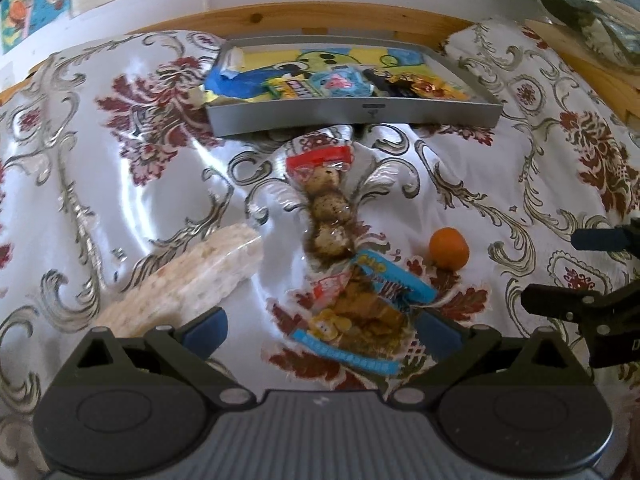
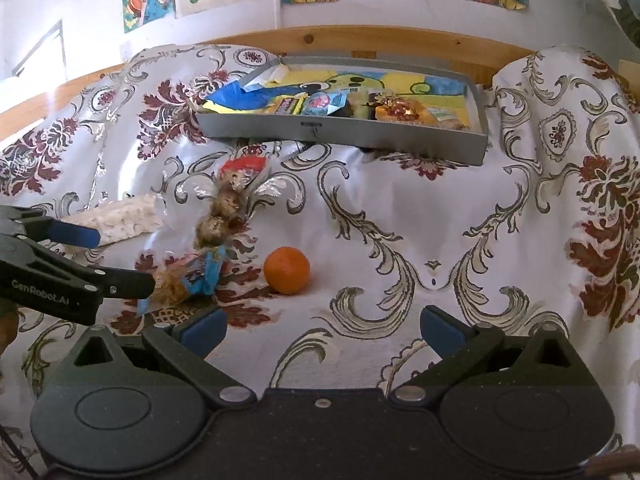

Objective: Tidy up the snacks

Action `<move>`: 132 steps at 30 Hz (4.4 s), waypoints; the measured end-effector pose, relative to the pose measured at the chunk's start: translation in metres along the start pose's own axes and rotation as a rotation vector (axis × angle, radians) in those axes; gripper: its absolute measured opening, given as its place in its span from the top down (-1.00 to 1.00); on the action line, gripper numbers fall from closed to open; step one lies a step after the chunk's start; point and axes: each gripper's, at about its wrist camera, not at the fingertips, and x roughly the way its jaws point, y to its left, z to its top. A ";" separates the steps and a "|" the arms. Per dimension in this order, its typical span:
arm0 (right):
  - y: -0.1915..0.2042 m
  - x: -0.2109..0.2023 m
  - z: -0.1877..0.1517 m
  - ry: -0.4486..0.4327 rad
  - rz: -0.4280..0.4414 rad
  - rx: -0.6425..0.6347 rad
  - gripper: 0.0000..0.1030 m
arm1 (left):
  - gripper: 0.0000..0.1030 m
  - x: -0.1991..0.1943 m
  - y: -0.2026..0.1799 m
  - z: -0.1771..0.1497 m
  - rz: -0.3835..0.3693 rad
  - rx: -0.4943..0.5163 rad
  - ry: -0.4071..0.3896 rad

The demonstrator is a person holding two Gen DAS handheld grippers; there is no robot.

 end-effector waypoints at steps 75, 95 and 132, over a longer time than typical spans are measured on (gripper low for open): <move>0.002 0.051 0.015 0.084 0.126 -0.084 0.29 | -0.20 0.042 -0.018 0.013 -0.146 -0.013 0.213; -0.012 0.014 -0.011 0.057 0.130 -0.010 0.29 | -0.57 0.042 -0.030 0.006 -0.074 -0.025 0.263; 0.000 0.015 -0.012 0.016 0.178 -0.058 0.29 | -0.01 0.007 -0.028 -0.004 -0.128 -0.066 0.151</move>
